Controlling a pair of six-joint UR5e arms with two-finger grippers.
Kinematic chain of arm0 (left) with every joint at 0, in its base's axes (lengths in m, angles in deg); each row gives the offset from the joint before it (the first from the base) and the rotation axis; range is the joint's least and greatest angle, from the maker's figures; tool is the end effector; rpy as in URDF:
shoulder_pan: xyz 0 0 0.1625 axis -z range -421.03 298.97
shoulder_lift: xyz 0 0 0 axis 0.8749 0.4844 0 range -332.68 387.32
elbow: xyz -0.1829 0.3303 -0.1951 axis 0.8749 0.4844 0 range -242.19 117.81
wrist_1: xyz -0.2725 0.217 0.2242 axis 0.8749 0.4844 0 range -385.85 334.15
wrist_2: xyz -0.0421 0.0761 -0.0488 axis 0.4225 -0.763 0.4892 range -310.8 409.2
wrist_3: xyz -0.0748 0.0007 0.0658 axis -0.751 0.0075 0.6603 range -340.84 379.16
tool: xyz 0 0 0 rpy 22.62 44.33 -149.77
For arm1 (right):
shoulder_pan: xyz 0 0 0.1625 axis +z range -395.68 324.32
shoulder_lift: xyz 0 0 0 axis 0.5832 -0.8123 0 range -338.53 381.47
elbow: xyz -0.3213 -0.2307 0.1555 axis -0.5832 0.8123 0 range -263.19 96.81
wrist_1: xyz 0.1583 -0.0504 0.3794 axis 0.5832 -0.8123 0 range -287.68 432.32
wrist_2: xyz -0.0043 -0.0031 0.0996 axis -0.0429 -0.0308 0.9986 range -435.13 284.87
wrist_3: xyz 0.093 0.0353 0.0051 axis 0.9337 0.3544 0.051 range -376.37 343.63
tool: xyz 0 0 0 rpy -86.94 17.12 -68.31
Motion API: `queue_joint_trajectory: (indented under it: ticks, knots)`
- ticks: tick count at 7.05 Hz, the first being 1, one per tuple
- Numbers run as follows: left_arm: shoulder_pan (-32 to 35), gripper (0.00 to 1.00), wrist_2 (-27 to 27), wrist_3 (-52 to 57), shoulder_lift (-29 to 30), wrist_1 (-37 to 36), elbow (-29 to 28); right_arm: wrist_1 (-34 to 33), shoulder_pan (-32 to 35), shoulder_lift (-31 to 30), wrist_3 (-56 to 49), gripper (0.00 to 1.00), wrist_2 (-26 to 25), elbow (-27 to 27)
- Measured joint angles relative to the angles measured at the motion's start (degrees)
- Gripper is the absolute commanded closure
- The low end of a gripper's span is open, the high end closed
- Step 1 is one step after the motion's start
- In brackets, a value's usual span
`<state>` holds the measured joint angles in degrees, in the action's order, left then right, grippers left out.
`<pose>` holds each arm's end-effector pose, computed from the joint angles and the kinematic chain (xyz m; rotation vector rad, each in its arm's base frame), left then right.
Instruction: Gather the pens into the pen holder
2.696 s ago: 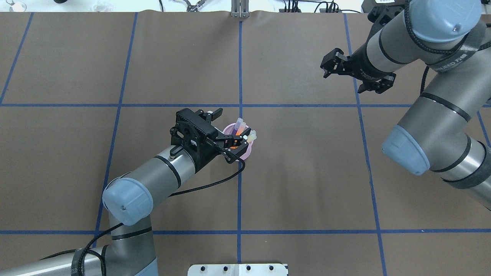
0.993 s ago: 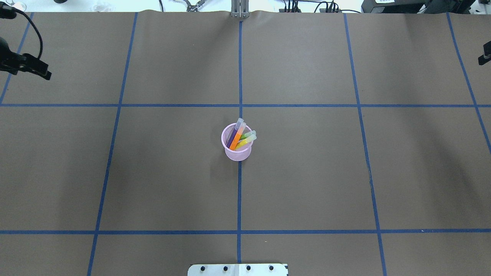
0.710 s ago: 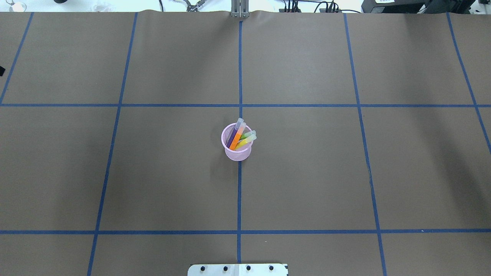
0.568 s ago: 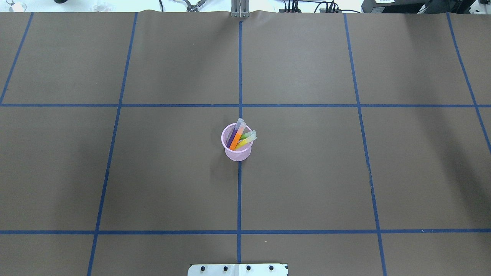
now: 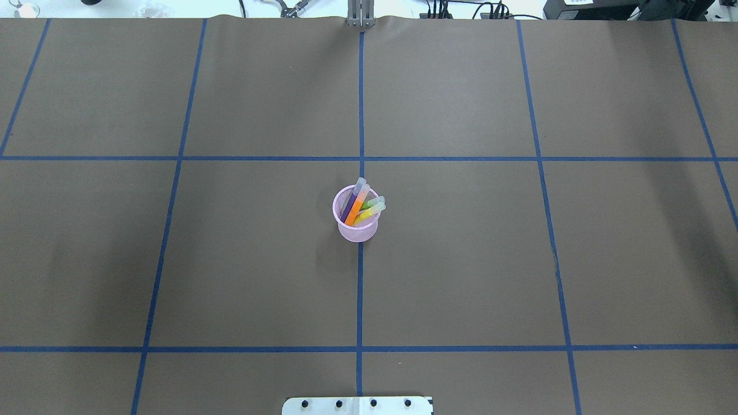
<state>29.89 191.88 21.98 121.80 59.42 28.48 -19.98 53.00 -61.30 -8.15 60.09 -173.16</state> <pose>-0.0624 -0.5230 0.6107 0.0367 0.9187 0.0341 0.0499 -0.5493 0.5963 0.0153 -0.7930 0.0801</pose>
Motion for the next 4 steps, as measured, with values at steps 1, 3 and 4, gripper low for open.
queue_joint_trajectory:
  ticks: [1,3,4]
  knots:
    - [0.39,0.00,-4.79,0.68,-0.57,1.06,0.64,0.03,0.04,-0.40,-0.05,0.00,0.23,-0.16]
    - [0.46,0.00,-10.13,0.82,-1.02,1.59,1.64,0.24,0.09,-1.36,-0.17,0.00,0.32,-1.09]
    - [0.46,0.00,-10.58,0.85,-1.62,1.70,1.79,0.27,0.09,-1.70,-0.20,0.00,0.22,-1.59]
